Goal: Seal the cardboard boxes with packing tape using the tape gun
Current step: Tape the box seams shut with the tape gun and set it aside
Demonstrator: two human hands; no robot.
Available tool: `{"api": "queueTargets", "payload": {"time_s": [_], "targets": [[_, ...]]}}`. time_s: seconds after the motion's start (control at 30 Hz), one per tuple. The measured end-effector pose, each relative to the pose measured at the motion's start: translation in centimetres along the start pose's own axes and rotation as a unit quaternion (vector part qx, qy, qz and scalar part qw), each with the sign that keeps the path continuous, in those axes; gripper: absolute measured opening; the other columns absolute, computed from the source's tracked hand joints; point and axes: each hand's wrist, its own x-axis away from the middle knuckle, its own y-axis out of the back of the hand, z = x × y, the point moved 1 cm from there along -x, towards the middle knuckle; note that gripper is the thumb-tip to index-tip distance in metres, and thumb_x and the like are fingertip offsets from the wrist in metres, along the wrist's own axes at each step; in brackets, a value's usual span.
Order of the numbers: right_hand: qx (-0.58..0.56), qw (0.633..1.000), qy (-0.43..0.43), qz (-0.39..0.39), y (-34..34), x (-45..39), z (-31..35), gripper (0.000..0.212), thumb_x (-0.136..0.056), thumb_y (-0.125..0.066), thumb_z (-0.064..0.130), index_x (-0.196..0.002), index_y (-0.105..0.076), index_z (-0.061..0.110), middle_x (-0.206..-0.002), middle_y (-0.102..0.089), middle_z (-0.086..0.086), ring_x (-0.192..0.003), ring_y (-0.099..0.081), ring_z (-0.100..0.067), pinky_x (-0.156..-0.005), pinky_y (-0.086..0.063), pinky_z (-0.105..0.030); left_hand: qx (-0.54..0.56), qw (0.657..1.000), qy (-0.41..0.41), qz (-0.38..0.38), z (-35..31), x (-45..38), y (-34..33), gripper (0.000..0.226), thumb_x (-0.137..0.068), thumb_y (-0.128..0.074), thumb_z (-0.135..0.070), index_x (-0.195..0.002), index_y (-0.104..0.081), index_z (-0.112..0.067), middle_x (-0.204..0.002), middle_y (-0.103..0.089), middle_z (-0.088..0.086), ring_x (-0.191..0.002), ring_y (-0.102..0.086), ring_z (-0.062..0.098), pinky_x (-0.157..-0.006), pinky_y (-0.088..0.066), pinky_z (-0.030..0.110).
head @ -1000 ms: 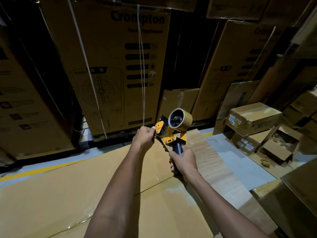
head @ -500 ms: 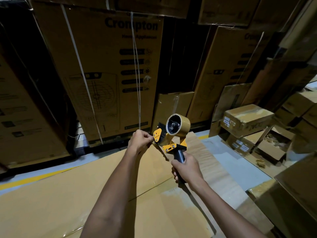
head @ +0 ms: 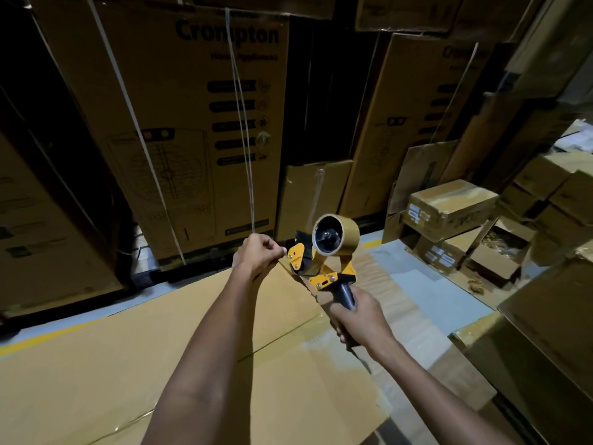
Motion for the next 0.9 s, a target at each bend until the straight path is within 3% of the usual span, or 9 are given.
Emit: {"api": "queueTargets", "payload": {"time_s": [0.13, 0.33, 0.43, 0.53, 0.63, 0.73, 0.9], "targets": [[0.004, 1.0, 0.006, 0.008, -0.1, -0.2, -0.1, 0.01, -0.089, -0.059, 0.008, -0.098, -0.057, 0.01, -0.064, -0.065, -0.01, -0.05, -0.058, -0.021, -0.051, -0.054, -0.04, -0.024, 0.999, -0.02, 0.011, -0.6, 0.7, 0.1, 0.043, -0.083, -0.074, -0.059, -0.07, -0.057, -0.021, -0.08, -0.072, -0.01, -0.079, -0.063, 0.006, -0.061, -0.043, 0.027], [0.037, 0.999, 0.02, 0.011, 0.5, 0.8, 0.2, 0.009, -0.091, -0.06, 0.01, -0.098, -0.056, 0.013, -0.075, -0.067, -0.014, -0.055, -0.061, -0.02, -0.055, -0.059, -0.047, -0.018, 0.999, -0.019, 0.026, -1.2, 1.1, 0.2, 0.037, -0.086, -0.076, -0.049, -0.074, -0.055, -0.021, -0.082, -0.071, -0.008, -0.078, -0.063, 0.008, -0.056, -0.035, 0.026], [0.11, 0.993, 0.036, 0.006, 1.5, 2.1, -0.7, 0.009, -0.089, -0.063, 0.017, -0.092, -0.055, 0.019, -0.079, -0.066, -0.008, -0.063, -0.063, -0.018, -0.059, -0.056, -0.039, -0.01, 0.999, -0.032, 0.023, -1.1, 1.2, 0.3, 0.04, -0.085, -0.076, -0.051, -0.073, -0.053, -0.022, -0.081, -0.071, -0.009, -0.079, -0.064, 0.009, -0.059, -0.036, 0.027], [0.111, 0.993, 0.033, -0.001, 2.3, 3.4, -1.7, 0.013, -0.087, -0.063, 0.014, -0.085, -0.053, 0.023, -0.069, -0.064, -0.003, -0.052, -0.06, -0.014, -0.051, -0.054, -0.034, -0.042, 0.998, -0.043, 0.006, -1.0, 1.1, -0.1, 0.041, -0.086, -0.073, -0.056, -0.074, -0.053, -0.022, -0.08, -0.069, -0.012, -0.083, -0.064, 0.013, -0.063, -0.04, 0.03], [0.115, 0.993, 0.038, -0.008, 2.1, 3.4, -1.7, 0.016, -0.087, -0.063, 0.014, -0.083, -0.052, 0.023, -0.069, -0.063, -0.001, -0.052, -0.06, -0.013, -0.051, -0.052, -0.033, -0.112, 0.991, -0.065, -0.024, -0.9, 1.5, -0.7, 0.034, -0.09, -0.065, -0.06, -0.085, -0.058, -0.027, -0.097, -0.067, -0.005, -0.102, -0.064, 0.024, -0.077, -0.046, 0.04], [0.16, 0.985, 0.052, -0.026, 1.6, 3.7, -1.6, 0.016, -0.088, -0.064, 0.024, -0.085, -0.05, 0.029, -0.079, -0.061, 0.0, -0.071, -0.062, -0.019, -0.061, -0.053, -0.034, -0.211, 0.971, -0.102, -0.036, -1.2, 1.9, -1.5, 0.034, -0.096, -0.058, -0.055, -0.1, -0.064, -0.022, -0.137, -0.056, 0.005, -0.143, -0.035, 0.03, -0.104, -0.034, 0.054], [0.19, 0.979, 0.056, -0.039, 1.3, 4.2, -1.6, 0.015, -0.09, -0.062, 0.028, -0.098, -0.053, 0.02, -0.086, -0.059, -0.002, -0.08, -0.059, -0.021, -0.07, -0.055, -0.041, -0.269, 0.953, -0.122, -0.062, -1.5, 3.0, -2.2, 0.039, -0.098, -0.051, -0.055, -0.115, -0.067, -0.024, -0.156, -0.043, 0.004, -0.153, -0.017, 0.03, -0.113, -0.029, 0.057]]}}
